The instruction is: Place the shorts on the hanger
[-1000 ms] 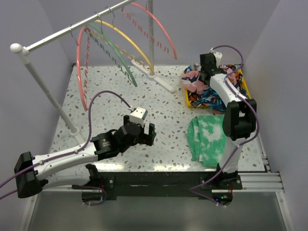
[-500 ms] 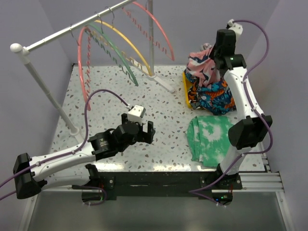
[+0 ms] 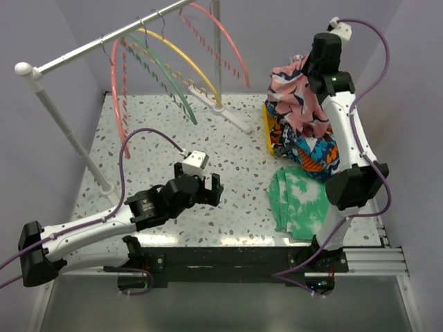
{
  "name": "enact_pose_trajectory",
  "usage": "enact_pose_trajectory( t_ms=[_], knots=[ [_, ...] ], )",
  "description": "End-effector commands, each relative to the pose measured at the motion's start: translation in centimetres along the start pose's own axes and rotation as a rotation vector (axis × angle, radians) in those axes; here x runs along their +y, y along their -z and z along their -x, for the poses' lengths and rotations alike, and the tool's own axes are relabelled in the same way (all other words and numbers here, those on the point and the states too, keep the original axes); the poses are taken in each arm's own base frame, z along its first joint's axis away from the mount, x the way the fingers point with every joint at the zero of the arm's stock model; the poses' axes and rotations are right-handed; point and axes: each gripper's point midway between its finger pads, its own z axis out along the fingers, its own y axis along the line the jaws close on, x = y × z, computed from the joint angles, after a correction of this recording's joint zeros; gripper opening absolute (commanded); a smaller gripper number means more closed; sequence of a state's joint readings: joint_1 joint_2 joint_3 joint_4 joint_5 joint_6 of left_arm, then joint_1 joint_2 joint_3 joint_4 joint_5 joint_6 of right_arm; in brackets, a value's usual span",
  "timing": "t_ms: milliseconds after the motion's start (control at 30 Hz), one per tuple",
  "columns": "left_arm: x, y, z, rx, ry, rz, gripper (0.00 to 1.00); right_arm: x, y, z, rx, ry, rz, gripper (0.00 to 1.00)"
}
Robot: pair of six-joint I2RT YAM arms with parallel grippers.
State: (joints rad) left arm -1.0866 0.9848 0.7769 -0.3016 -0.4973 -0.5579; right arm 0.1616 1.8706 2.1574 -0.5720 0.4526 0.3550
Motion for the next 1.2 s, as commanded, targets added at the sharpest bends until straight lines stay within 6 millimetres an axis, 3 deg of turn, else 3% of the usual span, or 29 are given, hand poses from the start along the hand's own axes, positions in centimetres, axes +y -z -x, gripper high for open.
enact_pose_trajectory(
  t_ms=[0, 67, 100, 200, 233, 333, 400, 433, 467, 500, 567, 667, 700, 767, 833, 900, 933, 967, 1000, 1167],
  knots=[
    [-0.8, 0.6, 2.2, -0.060, 0.048, -0.038, 1.00, -2.0, -1.7, -5.7, 0.109, 0.031, -0.067, 0.04],
    [-0.8, 0.6, 1.9, -0.055, 0.047, -0.044, 1.00, -3.1, -2.3, -8.4, 0.168, 0.041, -0.099, 0.15],
    [-0.9, 0.6, 1.8, -0.054, 0.047, -0.052, 1.00, -3.9, -2.7, -10.5, 0.221, 0.044, -0.098, 0.36],
    [-1.1, 0.5, 1.5, -0.047, 0.043, -0.064, 1.00, -4.9, -2.1, -11.5, 0.252, 0.054, -0.095, 0.58],
    [-1.1, 0.5, 1.4, -0.044, 0.039, -0.067, 1.00, -5.0, -1.0, -10.4, 0.234, 0.049, -0.087, 0.69],
    [-1.4, 0.3, 1.1, -0.036, 0.029, -0.083, 1.00, -5.1, 1.0, -8.7, 0.224, 0.052, -0.065, 0.81],
    [-1.6, 0.2, 1.0, -0.031, 0.024, -0.089, 1.00, -5.5, 3.4, -6.5, 0.190, 0.031, -0.051, 0.86],
    [-1.6, 0.2, 0.9, -0.028, 0.018, -0.091, 1.00, -5.9, 4.4, -6.3, 0.189, 0.030, -0.057, 0.95],
    [-1.6, 0.2, 0.9, -0.026, 0.017, -0.092, 1.00, -6.2, 6.6, -4.3, 0.139, 0.007, -0.042, 0.98],
    [-1.6, 0.2, 0.9, -0.027, 0.017, -0.094, 1.00, -7.0, 7.2, -5.1, 0.150, 0.011, -0.054, 0.98],
    [-1.6, 0.2, 0.9, -0.030, 0.015, -0.095, 1.00, -8.1, 10.1, -3.7, 0.099, -0.010, -0.054, 0.99],
    [-1.6, 0.3, 0.9, -0.030, 0.013, -0.101, 1.00, -9.9, 12.2, -6.1, 0.144, -0.005, -0.077, 0.98],
    [-1.7, 0.4, 1.0, -0.031, 0.014, -0.103, 1.00, -11.0, 13.7, -7.6, 0.164, -0.015, -0.088, 0.98],
    [-1.7, 0.5, 1.1, -0.031, 0.017, -0.107, 1.00, -11.7, 15.1, -9.8, 0.200, -0.031, -0.069, 0.98],
    [-1.7, 0.7, 0.9, -0.022, 0.018, -0.109, 1.00, -14.3, 17.0, -13.2, 0.252, -0.029, -0.133, 0.98],
    [-1.7, 0.9, 0.7, -0.020, 0.023, -0.120, 1.00, -15.5, 18.5, -16.0, 0.294, -0.044, -0.137, 0.98],
    [-1.6, 0.9, 0.6, -0.021, 0.023, -0.122, 1.00, -16.0, 18.8, -16.7, 0.299, -0.050, -0.146, 0.99],
    [-1.7, 0.9, 0.4, -0.020, 0.026, -0.133, 1.00, -16.7, 18.8, -18.7, 0.323, -0.050, -0.165, 0.99],
    [-1.8, 0.9, 0.3, -0.017, 0.026, -0.138, 1.00, -16.1, 18.5, -18.3, 0.278, -0.086, -0.130, 0.99],
    [-2.3, 0.8, 0.1, 0.000, 0.025, -0.158, 1.00, -14.7, 15.1, -21.4, 0.290, -0.150, -0.103, 0.99]
  ],
)
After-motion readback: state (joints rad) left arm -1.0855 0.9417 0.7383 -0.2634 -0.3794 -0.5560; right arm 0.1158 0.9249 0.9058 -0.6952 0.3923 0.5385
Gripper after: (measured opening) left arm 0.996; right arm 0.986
